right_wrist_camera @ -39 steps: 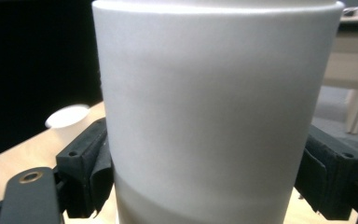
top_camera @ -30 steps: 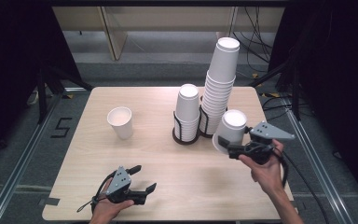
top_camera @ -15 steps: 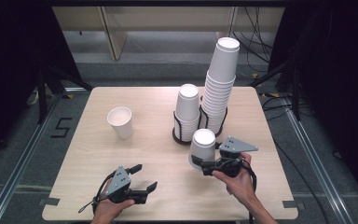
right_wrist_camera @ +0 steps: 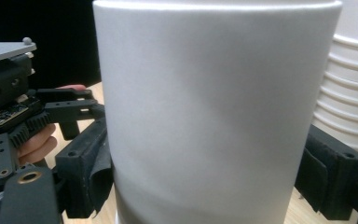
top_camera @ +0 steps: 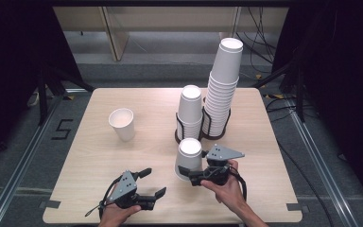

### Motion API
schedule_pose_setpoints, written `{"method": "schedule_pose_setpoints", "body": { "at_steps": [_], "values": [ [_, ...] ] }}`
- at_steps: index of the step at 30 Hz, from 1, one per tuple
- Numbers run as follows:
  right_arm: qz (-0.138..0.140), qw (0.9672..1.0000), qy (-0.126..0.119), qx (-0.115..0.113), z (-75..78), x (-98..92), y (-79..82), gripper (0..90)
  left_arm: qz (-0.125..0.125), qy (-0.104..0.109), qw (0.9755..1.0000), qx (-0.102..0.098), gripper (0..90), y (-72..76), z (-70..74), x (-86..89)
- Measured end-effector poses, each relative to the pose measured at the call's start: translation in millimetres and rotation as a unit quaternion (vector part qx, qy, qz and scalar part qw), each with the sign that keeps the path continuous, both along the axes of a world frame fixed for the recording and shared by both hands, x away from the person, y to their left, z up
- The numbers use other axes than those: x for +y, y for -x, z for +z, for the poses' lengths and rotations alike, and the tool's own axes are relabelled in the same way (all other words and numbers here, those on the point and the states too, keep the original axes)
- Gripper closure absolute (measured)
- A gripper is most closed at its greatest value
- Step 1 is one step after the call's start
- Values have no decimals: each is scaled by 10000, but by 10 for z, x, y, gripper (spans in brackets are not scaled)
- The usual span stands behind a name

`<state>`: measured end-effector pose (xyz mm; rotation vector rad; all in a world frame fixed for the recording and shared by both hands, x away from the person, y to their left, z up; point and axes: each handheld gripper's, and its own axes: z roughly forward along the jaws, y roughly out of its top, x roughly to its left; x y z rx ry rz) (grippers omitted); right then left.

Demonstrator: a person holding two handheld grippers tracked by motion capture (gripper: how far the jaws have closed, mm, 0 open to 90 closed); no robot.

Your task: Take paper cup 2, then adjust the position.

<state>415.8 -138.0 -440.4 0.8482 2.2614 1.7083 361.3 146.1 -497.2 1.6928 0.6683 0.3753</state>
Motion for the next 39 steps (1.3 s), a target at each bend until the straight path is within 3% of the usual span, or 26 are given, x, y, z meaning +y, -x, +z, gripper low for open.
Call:
{"method": "schedule_pose_setpoints", "body": {
  "at_steps": [6, 8, 10, 16, 17, 18, 25, 26, 28, 29, 36, 39],
  "values": [
    [163, 9998, -7, 70, -13, 126, 24, 169, -117, 123, 9999, -30, 147, 2, -4, -47],
    [208, 9998, 8, -12, -19, 165, 22, 169, -108, 22, 9999, -10, 147, 12, 6, -51],
    [250, 9996, -26, 100, -25, 205, 34, 169, -107, 48, 9999, 0, 147, 10, 5, -61],
    [337, 9994, -33, 7, -29, 294, 46, 169, -95, 102, 9999, -7, 147, 7, 7, -72],
    [318, 9994, -36, 119, -28, 309, 61, 169, -101, 170, 9998, -32, 147, 2, 3, -76],
    [336, 9994, -18, -7, -30, 316, 50, 169, -91, 180, 9998, -24, 147, 3, 4, -74],
    [440, 9990, -36, 73, -37, 406, 68, 169, -61, 182, 9998, -9, 147, -1, 11, -58],
    [410, 9992, -16, -17, -39, 417, 67, 169, -43, 140, 9999, 19, 146, 5, 19, -51],
    [409, 9991, -43, 86, -42, 447, 80, 169, -74, 210, 9998, -5, 146, 0, 15, -56],
    [440, 9990, -12, -3, -44, 456, 70, 169, -50, 153, 9999, 6, 145, 6, 21, -52],
    [496, 9988, -1, -18, -58, 534, 74, 170, -36, 124, 9999, 4, 144, 7, 22, -51],
    [475, 9988, -39, -105, -64, 559, 72, 170, -35, 219, 9998, -13, 130, -4, 17, -56]
  ]
}}
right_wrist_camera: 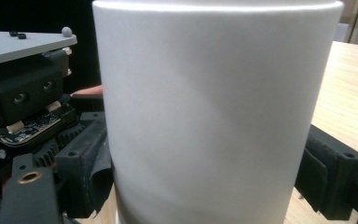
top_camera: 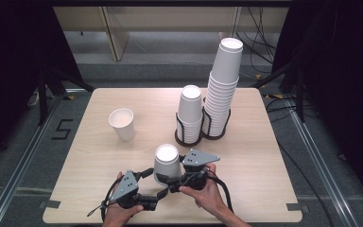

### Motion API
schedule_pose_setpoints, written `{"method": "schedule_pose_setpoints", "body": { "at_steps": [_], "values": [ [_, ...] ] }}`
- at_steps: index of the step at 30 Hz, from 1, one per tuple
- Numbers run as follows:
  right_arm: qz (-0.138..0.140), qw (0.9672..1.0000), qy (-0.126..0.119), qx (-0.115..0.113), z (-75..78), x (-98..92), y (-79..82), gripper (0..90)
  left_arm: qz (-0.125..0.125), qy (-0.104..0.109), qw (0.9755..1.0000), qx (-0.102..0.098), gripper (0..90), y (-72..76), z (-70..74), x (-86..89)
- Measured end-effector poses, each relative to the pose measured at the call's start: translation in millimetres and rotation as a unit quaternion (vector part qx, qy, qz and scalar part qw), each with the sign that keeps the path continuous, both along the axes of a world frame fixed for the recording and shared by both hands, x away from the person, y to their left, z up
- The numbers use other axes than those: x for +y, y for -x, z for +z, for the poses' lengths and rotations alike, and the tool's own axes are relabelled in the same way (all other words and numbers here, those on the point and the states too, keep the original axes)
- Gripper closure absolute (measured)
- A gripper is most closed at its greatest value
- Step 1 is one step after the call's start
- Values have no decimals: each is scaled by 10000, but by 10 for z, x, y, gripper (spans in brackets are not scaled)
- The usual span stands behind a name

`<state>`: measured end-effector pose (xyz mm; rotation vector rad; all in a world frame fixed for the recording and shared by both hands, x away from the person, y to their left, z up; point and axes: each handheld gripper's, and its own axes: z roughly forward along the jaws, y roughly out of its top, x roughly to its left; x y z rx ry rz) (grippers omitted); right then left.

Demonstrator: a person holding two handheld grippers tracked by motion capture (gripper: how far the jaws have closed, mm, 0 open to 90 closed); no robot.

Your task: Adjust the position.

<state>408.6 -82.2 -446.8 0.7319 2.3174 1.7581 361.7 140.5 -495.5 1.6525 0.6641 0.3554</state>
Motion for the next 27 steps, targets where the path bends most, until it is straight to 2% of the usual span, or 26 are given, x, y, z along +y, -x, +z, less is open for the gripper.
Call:
{"method": "schedule_pose_setpoints", "body": {
  "at_steps": [1, 3, 5, 6, 7, 10, 11, 13, 15, 16, 18, 22, 24, 26, 27],
  "values": [
    [-10, 10000, 2, 43, 2, 7, 6, 170, 47, -81, 9999, 39, 126, 9, 9, 7],
    [-78, 9999, 29, -83, 1, 14, -1, 170, 68, -66, 9999, 44, 113, 7, 8, -1],
    [8, 10000, -2, 49, 1, 33, 6, 170, 46, 1, 10000, 13, 101, -6, -1, -13],
    [-2, 10000, -8, 50, 1, 38, 8, 170, 64, -30, 10000, 9, 94, -6, 2, -11],
    [-55, 9999, -33, 150, 4, 42, 24, 171, 87, -46, 10000, 16, 86, -4, 4, -10],
    [-37, 9997, -99, 207, 3, 60, 35, 171, 125, 7, 9999, 39, 66, -11, 5, -16],
    [18, 9999, -67, 99, 0, 68, 22, 170, 188, -42, 9998, 108, 59, -1, 14, -14],
    [-14, 10000, -71, 58, -1, 81, 32, 171, 222, -22, 9997, 120, 47, -2, 15, -24],
    [25, 9999, -89, 121, -3, 98, 39, 171, 237, 56, 9997, 56, 32, -12, 10, -45],
    [11, 9999, -104, 71, -3, 105, 42, 171, 287, -24, 9995, 95, 24, -3, 21, -44],
    [49, 9997, -143, 192, -3, 126, 61, 170, 317, -12, 9995, 85, 13, -3, 23, -55],
    [102, 9998, -98, 122, -5, 157, 75, 170, 350, -12, 9994, 16, 3, 0, 31, -71],
    [124, 9996, -122, 208, -1, 166, 91, 168, 407, -100, 9991, -49, 14, 16, 45, -77],
    [124, 9996, -123, 232, -1, 167, 87, 155, 329, -77, 9994, -107, 35, 5, 47, -76],
    [100, 9997, -131, 188, 3, 159, 81, 148, 360, -205, 9991, -107, 46, 17, 64, -68]
  ]
}}
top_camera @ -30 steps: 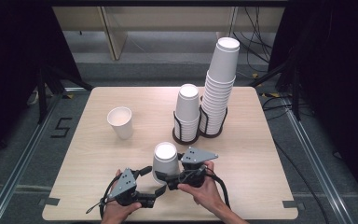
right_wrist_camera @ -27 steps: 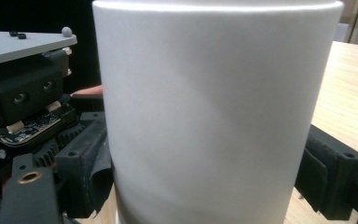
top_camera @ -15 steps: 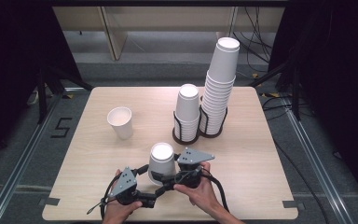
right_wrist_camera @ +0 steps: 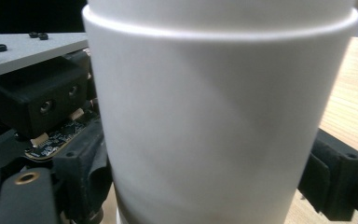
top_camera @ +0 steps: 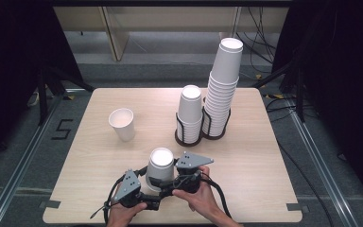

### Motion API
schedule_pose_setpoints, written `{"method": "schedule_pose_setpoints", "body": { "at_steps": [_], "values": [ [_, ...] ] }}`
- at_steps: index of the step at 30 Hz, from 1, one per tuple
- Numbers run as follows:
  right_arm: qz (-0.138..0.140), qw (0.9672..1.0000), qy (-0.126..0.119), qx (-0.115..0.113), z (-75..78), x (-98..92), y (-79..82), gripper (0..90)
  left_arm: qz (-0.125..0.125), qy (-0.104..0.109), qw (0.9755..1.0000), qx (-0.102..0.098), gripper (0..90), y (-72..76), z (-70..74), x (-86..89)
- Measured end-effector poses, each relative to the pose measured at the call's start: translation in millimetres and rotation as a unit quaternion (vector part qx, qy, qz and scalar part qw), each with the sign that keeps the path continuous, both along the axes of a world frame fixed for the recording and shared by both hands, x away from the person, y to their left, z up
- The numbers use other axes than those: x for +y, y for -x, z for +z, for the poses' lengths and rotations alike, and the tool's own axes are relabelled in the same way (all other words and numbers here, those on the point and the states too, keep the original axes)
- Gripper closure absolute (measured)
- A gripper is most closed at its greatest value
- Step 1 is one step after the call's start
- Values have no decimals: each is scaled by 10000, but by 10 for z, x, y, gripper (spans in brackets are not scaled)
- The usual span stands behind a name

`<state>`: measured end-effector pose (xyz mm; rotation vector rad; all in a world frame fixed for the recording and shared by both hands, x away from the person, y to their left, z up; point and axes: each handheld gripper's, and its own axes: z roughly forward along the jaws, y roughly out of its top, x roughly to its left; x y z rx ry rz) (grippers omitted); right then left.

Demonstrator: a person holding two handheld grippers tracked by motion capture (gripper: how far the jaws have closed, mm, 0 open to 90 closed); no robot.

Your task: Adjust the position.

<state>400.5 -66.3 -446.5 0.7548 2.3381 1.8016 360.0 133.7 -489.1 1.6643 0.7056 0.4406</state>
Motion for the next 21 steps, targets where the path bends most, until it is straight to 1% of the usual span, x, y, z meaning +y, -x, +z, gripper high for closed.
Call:
{"method": "schedule_pose_setpoints", "body": {
  "at_steps": [1, 2, 3, 4, 5, 6, 7, 8, 9, 10, 12, 13, 14, 15, 16, 17, 18, 19, 20, 21],
  "values": [
    [-41, 10000, 35, 39, 6, -9, 0, 137, -3, -32, 10000, -42, 62, 1, 3, -5],
    [16, 9999, 19, 141, 9, -10, -5, 127, -27, -111, 9999, -48, 78, 3, 10, 1],
    [1, 9997, 16, 239, 17, -17, -2, 120, -46, -129, 9999, -74, 91, 1, 12, 4],
    [45, 9998, 29, 178, 20, -26, -22, 115, -57, -105, 9999, -88, 100, 0, 12, 3],
    [13, 9998, 58, 184, 21, -31, -34, 111, -57, -105, 9999, -88, 107, 0, 12, 3],
    [48, 9998, 68, 173, 34, -38, -40, 109, -96, -79, 9998, -142, 113, -10, 10, 5],
    [57, 9998, 44, 171, 48, -43, -37, 108, -132, -61, 9998, -139, 115, -15, 9, 7],
    [58, 9998, 90, 166, 69, -50, -31, 108, -141, -61, 9998, -133, 117, -16, 7, 11],
    [81, 9999, 93, 57, 93, -57, -34, 115, -113, -164, 9998, -80, 118, -10, 14, 27],
    [27, 9999, 73, 86, 126, -66, -21, 121, -120, -141, 9998, -68, 119, -16, 7, 30],
    [19, 10000, 80, -14, 201, -95, -22, 151, -130, -197, 9997, -76, 120, -24, 6, 40],
    [33, 9999, 5, -102, 230, -106, -40, 150, -148, -199, 9997, -40, 120, -25, 6, 38],
    [32, 10000, 72, -38, 264, -123, -39, 152, -182, -210, 9996, -23, 120, -24, 4, 33],
    [-3, 10000, 72, -22, 292, -135, -39, 152, -236, -228, 9994, -84, 120, -30, -4, 23],
    [11, 10000, 74, -54, 309, -147, -47, 152, -240, -332, 9991, -79, 121, -20, -1, 16],
    [4, 10000, 98, 7, 324, -159, -50, 153, -270, -387, 9989, -46, 120, -16, -2, 8],
    [1, 9999, 31, 108, 332, -168, -47, 154, -302, -322, 9990, -76, 120, -21, -14, -7],
    [29, 10000, 61, -15, 337, -182, -68, 160, -292, -392, 9988, -34, 120, -11, -8, -7],
    [71, 9999, 16, 86, 339, -188, -69, 183, -317, -403, 9987, -23, 120, -10, -8, -9],
    [61, 10000, 59, 47, 344, -199, -75, 212, -319, -418, 9986, -30, 118, -10, -9, -9]
  ]
}}
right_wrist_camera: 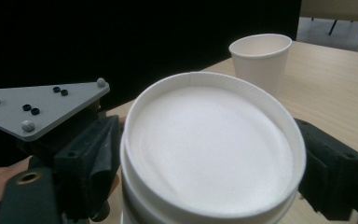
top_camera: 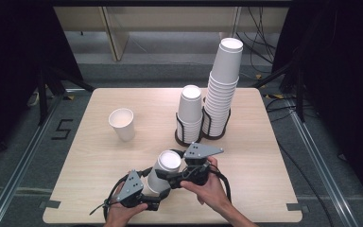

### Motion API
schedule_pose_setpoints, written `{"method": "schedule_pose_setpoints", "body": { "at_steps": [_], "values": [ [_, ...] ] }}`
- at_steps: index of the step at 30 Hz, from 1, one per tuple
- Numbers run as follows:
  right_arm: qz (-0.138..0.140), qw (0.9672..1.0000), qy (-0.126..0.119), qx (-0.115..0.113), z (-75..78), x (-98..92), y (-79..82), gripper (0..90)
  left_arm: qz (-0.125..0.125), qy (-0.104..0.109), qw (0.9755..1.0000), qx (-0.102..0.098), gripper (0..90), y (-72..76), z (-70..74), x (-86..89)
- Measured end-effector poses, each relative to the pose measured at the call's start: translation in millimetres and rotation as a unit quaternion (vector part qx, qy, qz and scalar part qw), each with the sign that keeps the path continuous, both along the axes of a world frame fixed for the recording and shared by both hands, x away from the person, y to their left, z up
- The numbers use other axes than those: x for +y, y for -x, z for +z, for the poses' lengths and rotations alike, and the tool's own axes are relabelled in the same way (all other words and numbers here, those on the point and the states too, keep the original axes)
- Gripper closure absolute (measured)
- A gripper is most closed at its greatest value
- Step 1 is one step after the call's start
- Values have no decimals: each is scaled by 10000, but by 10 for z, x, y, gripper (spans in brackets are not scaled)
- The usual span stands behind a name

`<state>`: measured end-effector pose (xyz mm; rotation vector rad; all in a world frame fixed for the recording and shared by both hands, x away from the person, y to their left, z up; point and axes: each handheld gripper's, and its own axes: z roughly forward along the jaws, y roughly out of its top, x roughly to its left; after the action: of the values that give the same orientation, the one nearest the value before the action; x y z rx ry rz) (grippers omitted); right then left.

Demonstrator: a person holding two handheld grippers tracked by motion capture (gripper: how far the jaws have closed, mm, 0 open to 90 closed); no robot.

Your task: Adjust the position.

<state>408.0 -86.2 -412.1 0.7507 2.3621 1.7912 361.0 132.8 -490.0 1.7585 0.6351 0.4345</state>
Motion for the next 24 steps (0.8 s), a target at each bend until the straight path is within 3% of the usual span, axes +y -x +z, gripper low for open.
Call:
{"method": "schedule_pose_setpoints", "body": {
  "at_steps": [3, 4, 6, 9, 10, 11, 14, 18, 21, 24],
  "values": [
    [5, 9998, -34, 178, 8, -11, -9, 228, -37, 138, 9999, 11, 95, -9, -7, 3],
    [-23, 9997, -82, 210, 9, -14, -11, 232, -57, 251, 9997, -25, 78, -13, -15, -2],
    [-38, 9995, -197, 249, 19, -20, -11, 237, 40, 228, 9997, -124, 54, 2, -12, 9],
    [-119, 9990, -344, 242, 24, -28, -7, 240, 104, 408, 9987, -272, 39, 2, -21, -9],
    [-136, 9986, -423, 290, 28, -29, -4, 241, 141, 299, 9991, -264, 34, 15, -8, 2],
    [-156, 9975, -522, 446, 34, -33, 3, 241, 183, 360, 9988, -288, 34, 20, -8, -5],
    [-172, 9964, -646, 524, 36, -36, 3, 242, 231, 400, 9981, -400, 39, 19, -2, 3],
    [-139, 9955, -677, 648, 8, -38, -11, 242, 208, 369, 9982, -437, 37, 25, -3, -8],
    [-144, 9954, -640, 696, -23, -39, -24, 237, 155, 277, 9991, -298, 67, 12, 1, 13],
    [-115, 9945, -653, 810, -32, -54, -46, 228, 115, 203, 9993, -300, 101, 5, 15, 19]
  ]
}}
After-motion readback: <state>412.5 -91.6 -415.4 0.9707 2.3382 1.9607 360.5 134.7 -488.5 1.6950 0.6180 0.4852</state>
